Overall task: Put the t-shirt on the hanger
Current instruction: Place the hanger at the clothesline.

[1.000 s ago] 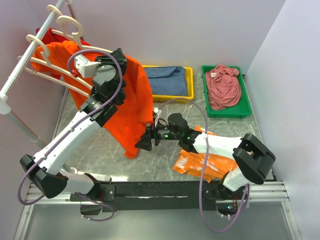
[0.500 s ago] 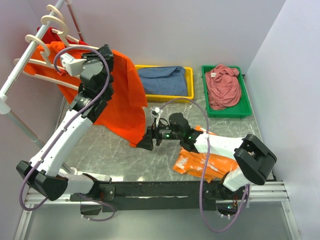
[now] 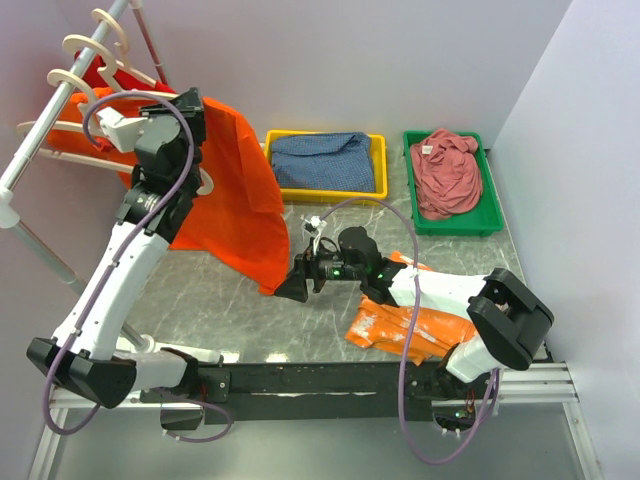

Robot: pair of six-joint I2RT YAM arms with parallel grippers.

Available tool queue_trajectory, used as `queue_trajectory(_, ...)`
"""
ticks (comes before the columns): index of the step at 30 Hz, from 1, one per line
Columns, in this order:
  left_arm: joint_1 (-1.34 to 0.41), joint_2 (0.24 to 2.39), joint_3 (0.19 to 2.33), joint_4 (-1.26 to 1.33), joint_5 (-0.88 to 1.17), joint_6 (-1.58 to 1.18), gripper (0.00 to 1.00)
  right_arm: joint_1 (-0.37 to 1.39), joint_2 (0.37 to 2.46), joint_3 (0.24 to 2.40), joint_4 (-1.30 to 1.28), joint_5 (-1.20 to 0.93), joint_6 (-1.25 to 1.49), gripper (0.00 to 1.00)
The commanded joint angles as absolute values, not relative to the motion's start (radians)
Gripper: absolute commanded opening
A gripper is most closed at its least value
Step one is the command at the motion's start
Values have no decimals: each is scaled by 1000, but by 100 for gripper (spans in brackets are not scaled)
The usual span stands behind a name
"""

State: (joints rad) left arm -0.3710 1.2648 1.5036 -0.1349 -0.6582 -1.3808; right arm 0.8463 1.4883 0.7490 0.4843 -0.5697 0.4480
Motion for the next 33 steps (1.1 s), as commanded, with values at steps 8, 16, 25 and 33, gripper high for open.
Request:
queue_trajectory(8, -301, 1210, 1453, -117, -538, -1477, 1, 839, 1462, 742, 505, -578, 442, 86)
queue_trajectory(16, -301, 1189, 1414, -91, -509, -1471, 17, 841, 1466, 742, 512, -578, 443, 86)
queue_trajectory(25, -311, 1140, 1396, -71, -460, -1416, 69, 839, 1474, 747, 534, -584, 445, 86)
queue_trajectory(33, -410, 1114, 1414, -136, -580, -1367, 97, 839, 1489, 767, 546, -600, 440, 86)
